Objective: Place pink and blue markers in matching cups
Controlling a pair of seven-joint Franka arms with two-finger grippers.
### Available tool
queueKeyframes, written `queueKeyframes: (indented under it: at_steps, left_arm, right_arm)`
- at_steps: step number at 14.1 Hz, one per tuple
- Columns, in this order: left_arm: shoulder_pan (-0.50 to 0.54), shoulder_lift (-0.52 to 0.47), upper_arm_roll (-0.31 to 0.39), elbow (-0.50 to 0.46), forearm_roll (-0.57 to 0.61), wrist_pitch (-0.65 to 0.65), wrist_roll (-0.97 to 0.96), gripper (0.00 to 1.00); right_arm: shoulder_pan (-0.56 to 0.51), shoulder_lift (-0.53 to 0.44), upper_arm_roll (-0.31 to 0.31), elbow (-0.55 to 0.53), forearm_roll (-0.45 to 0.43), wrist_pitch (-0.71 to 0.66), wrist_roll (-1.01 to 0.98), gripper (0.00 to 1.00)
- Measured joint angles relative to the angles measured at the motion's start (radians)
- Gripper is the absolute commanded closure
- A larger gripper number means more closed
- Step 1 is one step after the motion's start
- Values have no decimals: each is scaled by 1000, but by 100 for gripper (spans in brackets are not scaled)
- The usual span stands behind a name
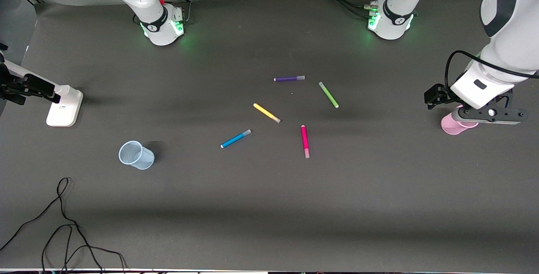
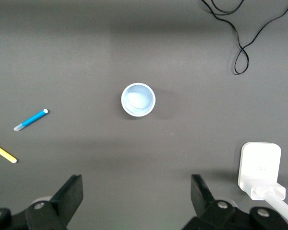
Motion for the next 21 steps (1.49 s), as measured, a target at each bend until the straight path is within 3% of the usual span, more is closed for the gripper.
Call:
queueKeyframes:
  at_steps: [11, 15, 21]
  left_arm:
    - [-12, 2, -6, 0, -1, -22, 0, 0]
    - [-22, 2, -9, 0, -1, -24, 0, 0]
    - [-20, 2, -1, 0, -1, -25, 0, 0]
  right_arm:
    - [19, 0, 2, -1, 0, -3, 51, 0]
    - [138, 0, 7, -10, 0, -21, 317, 0]
    - [415, 26, 15, -42, 0, 7, 905, 0]
